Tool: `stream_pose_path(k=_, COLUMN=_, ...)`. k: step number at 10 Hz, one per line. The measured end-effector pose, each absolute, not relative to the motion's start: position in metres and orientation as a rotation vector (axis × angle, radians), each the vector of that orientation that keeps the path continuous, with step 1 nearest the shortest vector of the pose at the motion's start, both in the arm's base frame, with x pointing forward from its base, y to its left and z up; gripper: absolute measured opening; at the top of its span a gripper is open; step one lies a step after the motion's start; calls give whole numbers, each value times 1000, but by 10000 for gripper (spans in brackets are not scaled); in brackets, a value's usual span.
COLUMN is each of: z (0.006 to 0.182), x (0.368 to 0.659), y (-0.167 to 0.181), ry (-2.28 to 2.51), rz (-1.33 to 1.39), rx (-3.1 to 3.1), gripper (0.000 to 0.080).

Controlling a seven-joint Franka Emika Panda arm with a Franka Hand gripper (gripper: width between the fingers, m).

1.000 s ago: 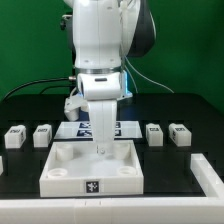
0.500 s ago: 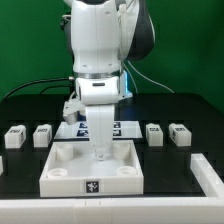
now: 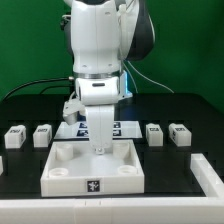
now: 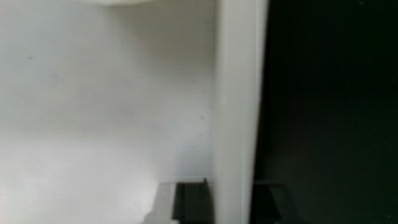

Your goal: Assemble one leg

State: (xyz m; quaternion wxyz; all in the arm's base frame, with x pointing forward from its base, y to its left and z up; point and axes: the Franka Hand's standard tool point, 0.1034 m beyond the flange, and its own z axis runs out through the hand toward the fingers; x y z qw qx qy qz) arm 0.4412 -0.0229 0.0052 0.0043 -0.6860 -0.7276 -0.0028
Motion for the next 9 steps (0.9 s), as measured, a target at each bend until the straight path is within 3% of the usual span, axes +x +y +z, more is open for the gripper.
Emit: stream_pose_path(k=9, z=5, x=443, y=-10, ry=-2255, rz=-16, rx=-2170, gripper=57)
